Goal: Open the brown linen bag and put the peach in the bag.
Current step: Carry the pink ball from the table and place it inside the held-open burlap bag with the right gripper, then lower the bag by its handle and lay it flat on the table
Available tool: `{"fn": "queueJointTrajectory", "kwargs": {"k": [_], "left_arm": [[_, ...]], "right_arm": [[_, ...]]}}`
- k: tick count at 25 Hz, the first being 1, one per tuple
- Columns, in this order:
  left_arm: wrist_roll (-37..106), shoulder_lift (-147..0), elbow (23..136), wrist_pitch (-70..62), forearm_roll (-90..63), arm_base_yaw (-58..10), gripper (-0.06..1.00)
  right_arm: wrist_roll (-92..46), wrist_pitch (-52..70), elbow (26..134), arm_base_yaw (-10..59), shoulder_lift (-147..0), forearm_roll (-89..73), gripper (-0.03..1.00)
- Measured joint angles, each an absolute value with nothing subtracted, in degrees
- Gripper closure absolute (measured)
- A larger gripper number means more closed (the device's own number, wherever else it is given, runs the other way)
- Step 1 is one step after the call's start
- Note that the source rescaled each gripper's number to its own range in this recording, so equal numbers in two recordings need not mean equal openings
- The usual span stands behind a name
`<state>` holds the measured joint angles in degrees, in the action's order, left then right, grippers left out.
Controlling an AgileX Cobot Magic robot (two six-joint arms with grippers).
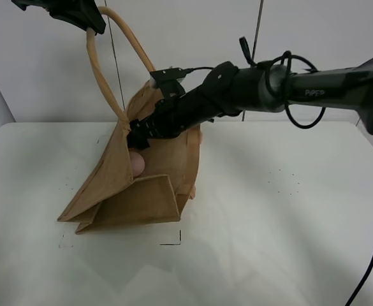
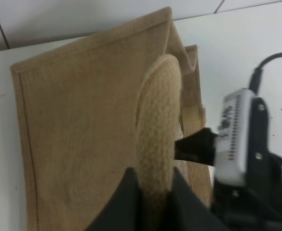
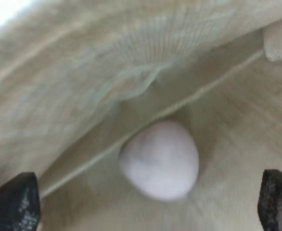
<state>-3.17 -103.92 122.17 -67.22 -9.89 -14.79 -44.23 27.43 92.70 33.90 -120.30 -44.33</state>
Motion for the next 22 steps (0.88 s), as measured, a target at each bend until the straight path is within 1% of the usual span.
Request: {"fn": "queueJointTrajectory", "kwargs": {"k": [6,11,17,22], "left_arm": [[-3.2,-103.9,122.2,-67.2,-9.9,-14.8,0.94],[-3.2,-103.9,122.2,-67.2,-9.9,-14.8,0.94],[-3.2,-103.9,122.2,-67.2,-9.9,-14.8,0.94],[-3.2,-103.9,122.2,-67.2,-9.9,-14.8,0.94]], "right_arm": [[-22.6,41.6,93.5,31.5,-116.6,-24.8,-0.03],[-10.5,55.7,99.5,29.0,-116.6,-13.3,-0.03],[-4.2,62.4,102.6,23.5,-116.6,-6.4,-0.03],[-3.6,65.0,102.6,15.4,-116.6,-5.3,-0.03]]}}
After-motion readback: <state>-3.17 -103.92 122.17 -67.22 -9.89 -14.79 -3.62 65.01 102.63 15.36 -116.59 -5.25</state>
